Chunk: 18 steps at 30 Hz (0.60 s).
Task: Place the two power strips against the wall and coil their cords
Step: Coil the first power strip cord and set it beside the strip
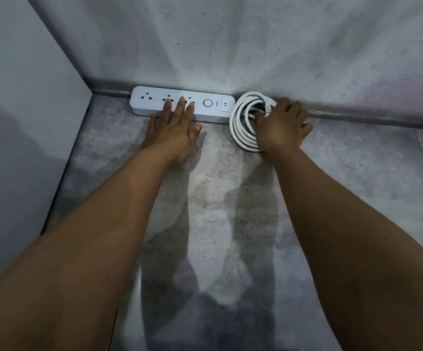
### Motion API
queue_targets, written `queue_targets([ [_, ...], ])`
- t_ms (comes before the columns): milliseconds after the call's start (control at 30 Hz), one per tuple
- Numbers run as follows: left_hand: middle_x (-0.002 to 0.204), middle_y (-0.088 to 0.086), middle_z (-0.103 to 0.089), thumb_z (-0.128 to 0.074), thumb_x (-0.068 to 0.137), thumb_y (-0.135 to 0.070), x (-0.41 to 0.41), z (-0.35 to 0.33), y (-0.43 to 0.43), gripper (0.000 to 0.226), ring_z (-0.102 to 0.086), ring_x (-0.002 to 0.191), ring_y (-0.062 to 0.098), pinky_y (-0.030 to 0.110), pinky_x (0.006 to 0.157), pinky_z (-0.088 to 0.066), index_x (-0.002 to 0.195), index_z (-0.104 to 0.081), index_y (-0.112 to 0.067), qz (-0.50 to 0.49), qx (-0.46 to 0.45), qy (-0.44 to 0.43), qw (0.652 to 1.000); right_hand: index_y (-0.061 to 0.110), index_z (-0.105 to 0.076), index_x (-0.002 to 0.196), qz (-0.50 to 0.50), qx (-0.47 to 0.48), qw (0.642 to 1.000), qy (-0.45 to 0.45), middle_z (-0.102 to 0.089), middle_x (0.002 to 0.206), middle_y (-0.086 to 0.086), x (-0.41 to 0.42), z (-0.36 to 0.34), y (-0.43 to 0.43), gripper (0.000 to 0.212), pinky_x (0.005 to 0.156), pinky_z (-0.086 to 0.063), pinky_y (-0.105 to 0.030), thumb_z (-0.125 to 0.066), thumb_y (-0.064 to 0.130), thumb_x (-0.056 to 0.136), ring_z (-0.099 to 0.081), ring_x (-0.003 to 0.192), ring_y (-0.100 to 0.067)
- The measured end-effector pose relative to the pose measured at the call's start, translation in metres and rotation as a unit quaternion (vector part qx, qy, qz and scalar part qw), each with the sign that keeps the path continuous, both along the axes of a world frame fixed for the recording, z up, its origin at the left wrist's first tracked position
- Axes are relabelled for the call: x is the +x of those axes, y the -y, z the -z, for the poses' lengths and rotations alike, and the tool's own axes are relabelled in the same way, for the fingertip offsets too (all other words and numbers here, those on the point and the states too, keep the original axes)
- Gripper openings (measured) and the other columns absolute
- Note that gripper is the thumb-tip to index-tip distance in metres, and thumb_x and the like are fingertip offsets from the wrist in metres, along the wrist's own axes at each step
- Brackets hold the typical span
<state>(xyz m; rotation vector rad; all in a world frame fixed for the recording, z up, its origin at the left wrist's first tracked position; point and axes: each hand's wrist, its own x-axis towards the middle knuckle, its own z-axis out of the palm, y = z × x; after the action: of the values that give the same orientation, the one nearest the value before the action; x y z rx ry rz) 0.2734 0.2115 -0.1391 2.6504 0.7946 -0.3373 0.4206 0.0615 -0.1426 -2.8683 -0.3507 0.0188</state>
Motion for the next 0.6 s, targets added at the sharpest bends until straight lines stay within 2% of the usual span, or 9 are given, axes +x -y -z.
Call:
queue_targets([
  [133,0.161,-0.008,0.021,-0.011,0.103,-0.048,0.000,-0.002,-0.001,0.059,0.023,0.147,0.017,0.045,0.120,0.008,0.155,0.009,-0.028,0.002,-0.008,-0.005,1.000,0.015,-0.038,0.139,-0.015,0.046,0.999,-0.011,-0.041,0.142,-0.012,-0.007,0.004,0.008,0.067,0.100,-0.027,-0.046,-0.053,0.050,0.084,-0.035,0.133,-0.032],
  [233,0.161,-0.007,0.021,-0.011,0.103,-0.048,0.000,-0.003,-0.001,0.059,0.023,0.147,0.017,0.045,0.120,0.008,0.155,0.010,-0.028,0.002,-0.011,-0.007,1.000,0.017,-0.035,0.144,-0.020,0.087,0.996,-0.024,-0.038,0.147,-0.009,-0.015,0.005,0.011,0.072,0.105,-0.024,-0.046,-0.053,0.050,0.082,-0.031,0.137,-0.029],
  [300,0.161,-0.007,0.022,-0.011,0.103,-0.047,0.001,-0.004,-0.001,0.059,0.023,0.147,0.017,0.045,0.120,0.008,0.155,0.010,-0.027,0.005,-0.012,-0.010,1.000,0.016,-0.035,0.146,-0.019,0.109,0.994,0.015,-0.039,0.149,-0.009,-0.024,0.006,0.012,0.071,0.108,-0.021,-0.046,-0.050,0.050,0.085,-0.031,0.139,-0.028],
  [367,0.161,-0.007,0.022,-0.011,0.104,-0.046,0.001,-0.005,-0.001,0.059,0.023,0.147,0.018,0.045,0.120,0.008,0.155,0.010,-0.027,0.006,-0.014,-0.013,1.000,0.016,-0.038,0.147,-0.024,0.120,0.988,0.095,-0.040,0.149,-0.009,-0.038,0.005,0.012,0.073,0.110,-0.020,-0.046,-0.049,0.055,0.087,-0.033,0.139,-0.028],
  [433,0.161,-0.007,0.022,-0.011,0.104,-0.046,0.001,-0.005,0.000,0.059,0.024,0.147,0.017,0.045,0.120,0.008,0.155,0.011,-0.027,0.004,-0.017,-0.015,1.000,0.017,-0.033,0.150,-0.062,0.084,0.987,0.124,-0.034,0.155,-0.011,-0.053,0.004,0.009,0.082,0.114,-0.017,-0.049,-0.047,0.065,0.085,-0.029,0.144,-0.029],
  [500,0.161,-0.007,0.023,-0.011,0.103,-0.047,0.001,-0.006,0.000,0.059,0.024,0.146,0.017,0.045,0.120,0.008,0.154,0.012,-0.027,0.004,-0.014,-0.017,1.000,0.019,-0.018,0.155,-0.118,0.007,0.989,0.089,-0.017,0.162,-0.012,-0.064,0.009,0.006,0.092,0.118,-0.006,-0.052,-0.043,0.072,0.084,-0.014,0.150,-0.030],
  [600,0.161,-0.006,0.023,-0.011,0.103,-0.048,0.000,-0.005,0.000,0.059,0.024,0.147,0.018,0.045,0.120,0.008,0.154,0.012,-0.027,0.005,-0.011,-0.017,1.000,0.027,-0.002,0.157,-0.149,-0.048,0.985,0.067,0.001,0.165,-0.011,-0.065,0.021,0.006,0.085,0.119,0.000,-0.056,-0.039,0.066,0.091,0.002,0.152,-0.031],
])
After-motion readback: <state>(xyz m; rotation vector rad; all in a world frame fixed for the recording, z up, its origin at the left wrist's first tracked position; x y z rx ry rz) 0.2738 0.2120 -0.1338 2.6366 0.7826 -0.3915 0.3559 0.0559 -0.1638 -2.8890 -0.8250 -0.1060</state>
